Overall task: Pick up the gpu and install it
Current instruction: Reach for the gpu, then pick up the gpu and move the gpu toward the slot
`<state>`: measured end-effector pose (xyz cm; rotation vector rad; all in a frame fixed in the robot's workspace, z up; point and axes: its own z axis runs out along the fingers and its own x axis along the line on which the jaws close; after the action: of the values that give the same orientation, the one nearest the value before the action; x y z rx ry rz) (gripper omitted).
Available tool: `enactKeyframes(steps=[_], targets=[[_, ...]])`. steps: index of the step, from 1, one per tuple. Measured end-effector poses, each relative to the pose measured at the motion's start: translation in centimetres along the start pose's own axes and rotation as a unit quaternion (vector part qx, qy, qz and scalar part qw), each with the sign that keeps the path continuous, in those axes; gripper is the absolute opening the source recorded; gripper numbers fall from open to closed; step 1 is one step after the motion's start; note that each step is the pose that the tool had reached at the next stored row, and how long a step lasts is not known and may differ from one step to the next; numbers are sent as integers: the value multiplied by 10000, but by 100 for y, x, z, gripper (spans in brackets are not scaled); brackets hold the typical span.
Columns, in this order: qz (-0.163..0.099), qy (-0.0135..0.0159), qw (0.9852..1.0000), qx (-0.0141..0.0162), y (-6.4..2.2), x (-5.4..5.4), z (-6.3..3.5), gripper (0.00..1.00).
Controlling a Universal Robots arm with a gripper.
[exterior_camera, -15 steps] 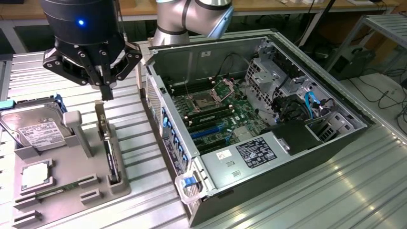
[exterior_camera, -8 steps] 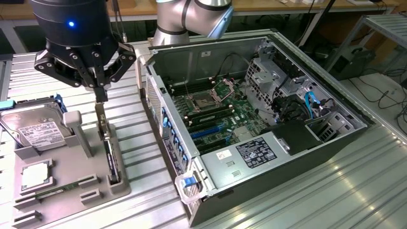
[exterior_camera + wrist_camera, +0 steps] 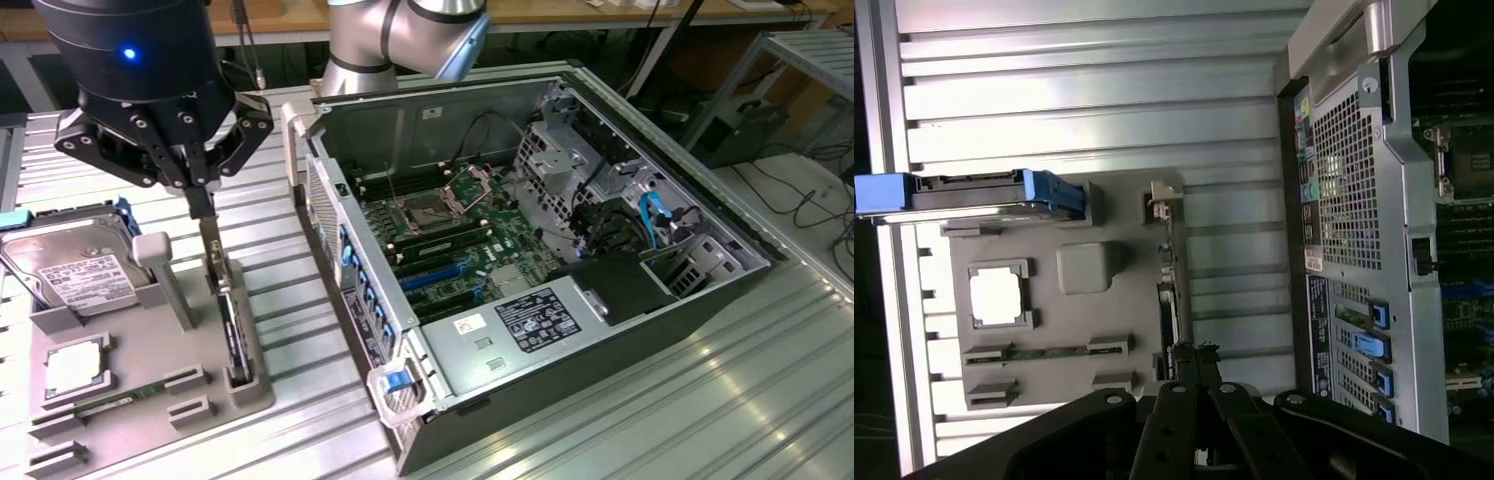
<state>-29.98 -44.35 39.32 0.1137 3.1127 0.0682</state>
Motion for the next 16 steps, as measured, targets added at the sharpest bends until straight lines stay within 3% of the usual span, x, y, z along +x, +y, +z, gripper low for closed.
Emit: enactKeyframes(steps=[10, 16], targets=[[-1, 0, 10000, 0, -37, 113, -4, 11], [-1, 0, 10000, 0, -37, 113, -4, 11]])
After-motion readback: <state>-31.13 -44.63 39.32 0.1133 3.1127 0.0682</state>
